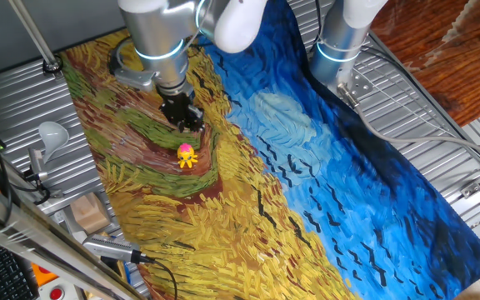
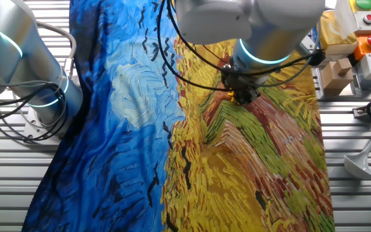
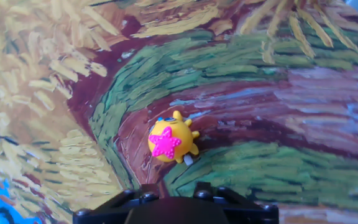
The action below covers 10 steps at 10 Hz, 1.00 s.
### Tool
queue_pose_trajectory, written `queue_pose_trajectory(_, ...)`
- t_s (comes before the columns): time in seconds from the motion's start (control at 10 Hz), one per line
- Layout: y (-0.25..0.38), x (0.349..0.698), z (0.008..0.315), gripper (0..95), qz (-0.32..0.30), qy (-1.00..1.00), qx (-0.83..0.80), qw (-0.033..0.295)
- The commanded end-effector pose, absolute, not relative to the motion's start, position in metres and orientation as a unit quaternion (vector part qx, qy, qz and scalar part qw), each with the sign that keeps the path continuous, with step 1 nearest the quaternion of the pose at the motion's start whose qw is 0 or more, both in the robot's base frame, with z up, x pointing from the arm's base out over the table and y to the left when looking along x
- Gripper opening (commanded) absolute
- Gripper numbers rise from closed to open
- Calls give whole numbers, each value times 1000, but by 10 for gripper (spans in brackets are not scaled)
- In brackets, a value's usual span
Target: Grasp the moving object
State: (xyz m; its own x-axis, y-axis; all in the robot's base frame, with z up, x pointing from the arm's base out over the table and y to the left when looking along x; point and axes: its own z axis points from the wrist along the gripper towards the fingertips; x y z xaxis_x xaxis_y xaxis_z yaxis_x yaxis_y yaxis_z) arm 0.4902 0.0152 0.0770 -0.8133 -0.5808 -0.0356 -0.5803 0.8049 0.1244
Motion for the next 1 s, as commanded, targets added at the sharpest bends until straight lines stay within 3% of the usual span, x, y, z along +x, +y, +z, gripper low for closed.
queue_pose_trajectory(0.1,15,490,77,0,-47,-962,270,13)
queue_pose_trajectory(0.4,11,490,75,0,-43,-960,277,15)
queue_pose_trajectory(1.0,-55,506,60,0,-41,-937,346,9)
